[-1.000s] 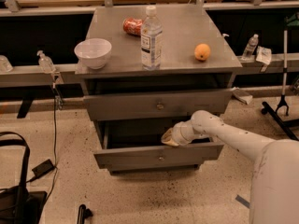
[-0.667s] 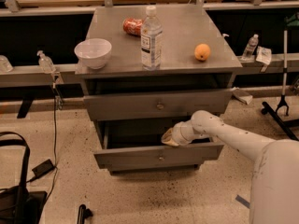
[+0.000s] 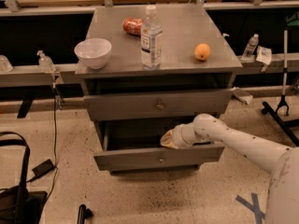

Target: Open middle drawer

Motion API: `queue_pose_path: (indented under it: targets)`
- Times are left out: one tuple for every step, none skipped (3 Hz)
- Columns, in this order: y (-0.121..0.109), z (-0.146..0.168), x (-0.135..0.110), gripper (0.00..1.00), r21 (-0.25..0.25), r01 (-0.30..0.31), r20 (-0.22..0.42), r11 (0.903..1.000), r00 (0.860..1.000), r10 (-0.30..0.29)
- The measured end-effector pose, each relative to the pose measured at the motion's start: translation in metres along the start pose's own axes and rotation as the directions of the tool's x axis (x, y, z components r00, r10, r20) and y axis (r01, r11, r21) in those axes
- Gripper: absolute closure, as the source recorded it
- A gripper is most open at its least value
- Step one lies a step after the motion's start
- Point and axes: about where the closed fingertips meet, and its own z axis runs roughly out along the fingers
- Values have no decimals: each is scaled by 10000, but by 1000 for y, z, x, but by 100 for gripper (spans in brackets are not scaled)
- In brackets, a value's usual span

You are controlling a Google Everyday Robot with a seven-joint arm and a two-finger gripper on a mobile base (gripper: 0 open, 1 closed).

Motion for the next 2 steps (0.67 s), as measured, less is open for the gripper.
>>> queue_pose_path:
  targets:
    - [-13, -1, -12, 100, 243, 260, 87, 9994, 9996, -262]
    - [-26, 7, -18, 100, 260, 299, 94, 9992, 9995, -301]
